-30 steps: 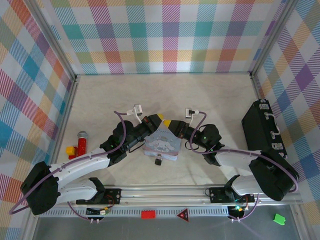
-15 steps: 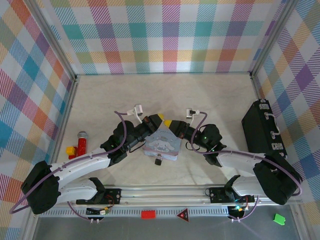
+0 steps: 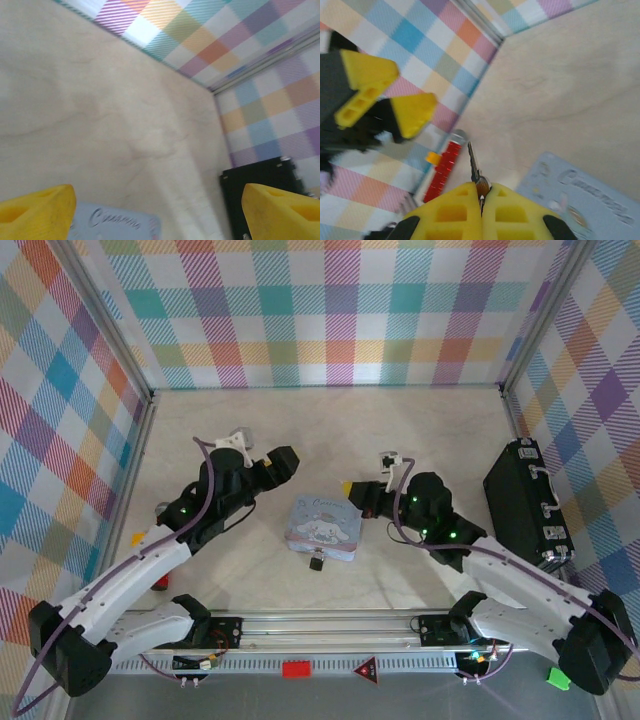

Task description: Unlock a padlock with a key

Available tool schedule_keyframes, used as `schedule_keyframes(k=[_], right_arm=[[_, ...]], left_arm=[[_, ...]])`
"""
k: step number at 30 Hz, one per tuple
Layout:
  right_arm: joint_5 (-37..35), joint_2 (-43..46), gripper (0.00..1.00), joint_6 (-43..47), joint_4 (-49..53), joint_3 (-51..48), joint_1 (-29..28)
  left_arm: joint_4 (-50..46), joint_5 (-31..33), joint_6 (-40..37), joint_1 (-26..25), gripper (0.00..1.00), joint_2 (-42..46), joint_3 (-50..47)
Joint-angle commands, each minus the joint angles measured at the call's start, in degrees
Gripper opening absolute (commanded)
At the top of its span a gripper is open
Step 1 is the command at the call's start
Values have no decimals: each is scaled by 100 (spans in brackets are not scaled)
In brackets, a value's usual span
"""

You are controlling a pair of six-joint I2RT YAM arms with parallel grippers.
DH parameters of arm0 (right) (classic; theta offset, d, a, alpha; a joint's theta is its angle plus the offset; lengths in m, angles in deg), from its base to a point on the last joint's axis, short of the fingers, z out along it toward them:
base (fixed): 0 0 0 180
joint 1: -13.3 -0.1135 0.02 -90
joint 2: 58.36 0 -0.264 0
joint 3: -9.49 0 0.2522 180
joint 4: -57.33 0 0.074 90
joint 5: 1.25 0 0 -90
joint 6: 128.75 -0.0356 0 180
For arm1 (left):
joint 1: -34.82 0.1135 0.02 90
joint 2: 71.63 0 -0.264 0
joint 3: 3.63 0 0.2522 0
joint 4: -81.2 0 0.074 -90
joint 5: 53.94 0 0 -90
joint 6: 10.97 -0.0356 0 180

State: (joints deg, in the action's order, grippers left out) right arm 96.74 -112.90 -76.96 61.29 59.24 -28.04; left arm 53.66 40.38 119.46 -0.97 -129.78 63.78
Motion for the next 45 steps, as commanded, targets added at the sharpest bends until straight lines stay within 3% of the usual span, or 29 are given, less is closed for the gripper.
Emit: schedule_keyframes(k=[1, 4, 10, 13, 16, 21, 29, 45], right_arm=[[-453, 285, 0, 1158, 1873, 116, -25], [-569, 501, 0, 1455, 2424, 196, -32], [-795, 825, 0, 1510, 2951, 84, -36], [-808, 901, 0, 1411, 2856, -86, -29], [-804, 893, 0, 1347, 2690, -175, -32], [-816, 1104, 0, 1108, 2484, -333, -29], [-1089, 1688, 0, 861, 2623, -645, -32], [-1337, 1932, 0, 972, 2861, -767, -27]], left_arm=[[-2643, 255, -860, -13, 86, -104, 367], [-3398, 252, -938, -398, 86, -49, 497], [-4674, 916, -511, -2251, 88, -291, 628], [-4554, 1044, -69, -3169, 88, -572, 363], [-3970, 1023, 158, -3630, 85, -985, 89], [-3028, 1032, 111, -3645, 85, -1911, 205], [-2993, 1384, 524, -3341, 80, -3357, 813], [-2121, 1695, 922, -2585, 77, -4220, 1289]])
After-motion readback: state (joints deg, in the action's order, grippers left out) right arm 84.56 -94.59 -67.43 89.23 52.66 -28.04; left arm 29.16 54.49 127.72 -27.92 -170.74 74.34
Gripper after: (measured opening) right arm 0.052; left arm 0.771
